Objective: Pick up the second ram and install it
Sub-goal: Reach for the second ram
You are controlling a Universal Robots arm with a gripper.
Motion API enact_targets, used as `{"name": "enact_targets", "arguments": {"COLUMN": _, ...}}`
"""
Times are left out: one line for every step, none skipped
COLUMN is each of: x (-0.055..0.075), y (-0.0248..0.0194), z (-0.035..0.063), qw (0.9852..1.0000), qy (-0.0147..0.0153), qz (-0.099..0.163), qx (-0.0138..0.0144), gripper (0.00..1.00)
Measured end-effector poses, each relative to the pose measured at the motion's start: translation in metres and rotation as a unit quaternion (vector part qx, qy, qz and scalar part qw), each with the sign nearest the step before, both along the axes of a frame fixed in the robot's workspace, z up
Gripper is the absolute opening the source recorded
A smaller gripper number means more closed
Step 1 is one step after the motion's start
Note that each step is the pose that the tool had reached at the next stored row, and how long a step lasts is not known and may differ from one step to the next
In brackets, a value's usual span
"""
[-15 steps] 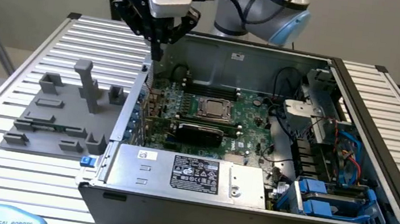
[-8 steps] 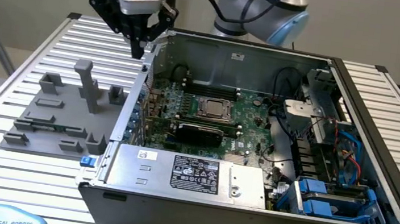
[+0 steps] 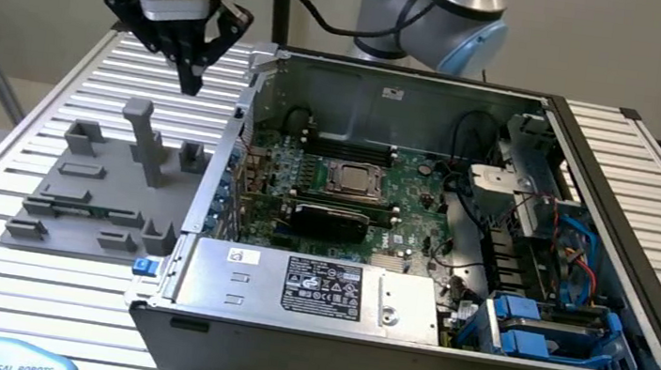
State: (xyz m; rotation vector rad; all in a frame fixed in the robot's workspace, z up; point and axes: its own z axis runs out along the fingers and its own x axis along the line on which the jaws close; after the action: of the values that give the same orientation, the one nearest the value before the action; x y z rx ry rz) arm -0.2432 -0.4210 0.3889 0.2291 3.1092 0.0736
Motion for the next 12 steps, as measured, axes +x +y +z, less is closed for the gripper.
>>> {"name": "enact_targets", "arguments": {"x": -0.005, "y": -0.0001, "z": -0.0008, "qw": 1.0000, "qy": 0.0000, "qz": 0.000, "qx": 0.0000, "gripper": 0.11}}
{"name": "enact_targets", "arguments": {"x": -0.009, "y": -0.0002, "z": -0.0017, "qw": 1.0000, "qy": 0.0000, "qz": 0.000, "qx": 0.0000, "gripper": 0.11}}
{"name": "enact_targets", "arguments": {"x": -0.013, "y": -0.0004, "z": -0.0027, "qw": 1.0000, "qy": 0.0000, "qz": 0.000, "qx": 0.0000, "gripper": 0.11}}
{"name": "enact_targets", "arguments": {"x": -0.018, "y": -0.0004, "z": -0.0037, "qw": 1.0000, "qy": 0.0000, "qz": 0.000, "qx": 0.0000, "gripper": 0.11}}
{"name": "enact_targets", "arguments": {"x": -0.023, "y": -0.0005, "z": -0.0047, "qw": 1.0000, "qy": 0.0000, "qz": 0.000, "qx": 0.0000, "gripper": 0.11}}
{"name": "enact_targets", "arguments": {"x": -0.027, "y": -0.0006, "z": -0.0057, "qw": 1.0000, "qy": 0.0000, "qz": 0.000, "qx": 0.0000, "gripper": 0.11}}
{"name": "enact_targets", "arguments": {"x": -0.032, "y": -0.0006, "z": -0.0066, "qw": 1.0000, "qy": 0.0000, "qz": 0.000, "qx": 0.0000, "gripper": 0.11}}
{"name": "enact_targets", "arguments": {"x": -0.036, "y": -0.0006, "z": -0.0077, "qw": 1.0000, "qy": 0.0000, "qz": 0.000, "qx": 0.0001, "gripper": 0.11}}
{"name": "enact_targets", "arguments": {"x": -0.041, "y": -0.0007, "z": -0.0087, "qw": 1.0000, "qy": 0.0000, "qz": 0.000, "qx": 0.0000, "gripper": 0.11}}
{"name": "enact_targets", "arguments": {"x": -0.045, "y": -0.0007, "z": -0.0099, "qw": 1.0000, "qy": 0.0000, "qz": 0.000, "qx": 0.0000, "gripper": 0.11}}
{"name": "enact_targets", "arguments": {"x": -0.050, "y": -0.0007, "z": -0.0111, "qw": 1.0000, "qy": 0.0000, "qz": 0.000, "qx": 0.0000, "gripper": 0.11}}
{"name": "enact_targets", "arguments": {"x": -0.055, "y": -0.0007, "z": -0.0123, "qw": 1.0000, "qy": 0.0001, "qz": 0.000, "qx": 0.0000, "gripper": 0.11}}
